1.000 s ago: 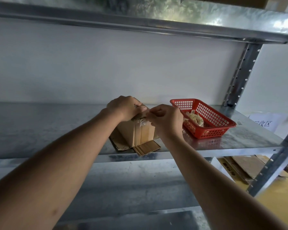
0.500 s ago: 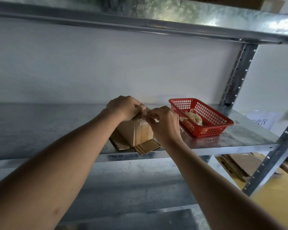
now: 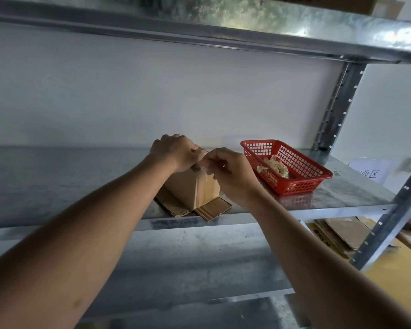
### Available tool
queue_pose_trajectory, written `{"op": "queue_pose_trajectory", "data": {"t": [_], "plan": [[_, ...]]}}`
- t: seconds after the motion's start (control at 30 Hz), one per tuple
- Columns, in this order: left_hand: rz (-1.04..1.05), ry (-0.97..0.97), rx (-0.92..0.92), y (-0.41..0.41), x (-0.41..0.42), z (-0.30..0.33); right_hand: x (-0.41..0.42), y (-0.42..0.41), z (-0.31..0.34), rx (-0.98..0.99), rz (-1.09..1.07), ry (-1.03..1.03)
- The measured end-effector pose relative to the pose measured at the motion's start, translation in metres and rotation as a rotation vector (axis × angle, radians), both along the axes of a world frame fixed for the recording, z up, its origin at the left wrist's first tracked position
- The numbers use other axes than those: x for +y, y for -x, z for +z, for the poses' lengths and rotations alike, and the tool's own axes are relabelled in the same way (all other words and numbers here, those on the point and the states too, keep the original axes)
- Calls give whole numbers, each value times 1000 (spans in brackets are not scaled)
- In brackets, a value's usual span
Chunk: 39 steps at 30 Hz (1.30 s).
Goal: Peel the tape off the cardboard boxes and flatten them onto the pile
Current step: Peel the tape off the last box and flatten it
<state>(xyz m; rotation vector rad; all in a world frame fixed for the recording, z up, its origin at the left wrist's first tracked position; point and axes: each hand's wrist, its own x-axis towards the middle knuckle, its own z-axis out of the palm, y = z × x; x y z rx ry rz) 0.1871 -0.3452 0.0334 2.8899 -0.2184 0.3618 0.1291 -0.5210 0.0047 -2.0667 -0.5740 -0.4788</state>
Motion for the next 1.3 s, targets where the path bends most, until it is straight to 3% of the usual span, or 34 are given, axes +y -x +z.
{"op": "queue_pose_trajectory", "data": {"t": [0.2,0.33,0.53,0.67,0.83,0.93,1.03,1.2,1.3], "plan": [[-9,-41,160,-1,16,7,-1,-11,-4,126,-155,-230],[19,-182,178,7,16,12,1,-14,-5,195,-267,-298],[79,-335,124,17,12,12,9,-15,1,130,-295,-132],[53,-269,90,9,17,7,13,-21,5,156,-368,-100],[-171,17,111,-4,22,-5,20,-25,4,-73,-375,137],[-168,69,133,-8,24,-8,15,-21,-4,-106,-313,9],[-186,57,134,-12,19,-6,9,-18,-3,-15,-194,-172],[-183,17,97,-16,13,-6,-2,-20,2,130,-117,-311],[-172,29,81,-15,12,-9,-2,-23,-4,147,-204,-268]]}}
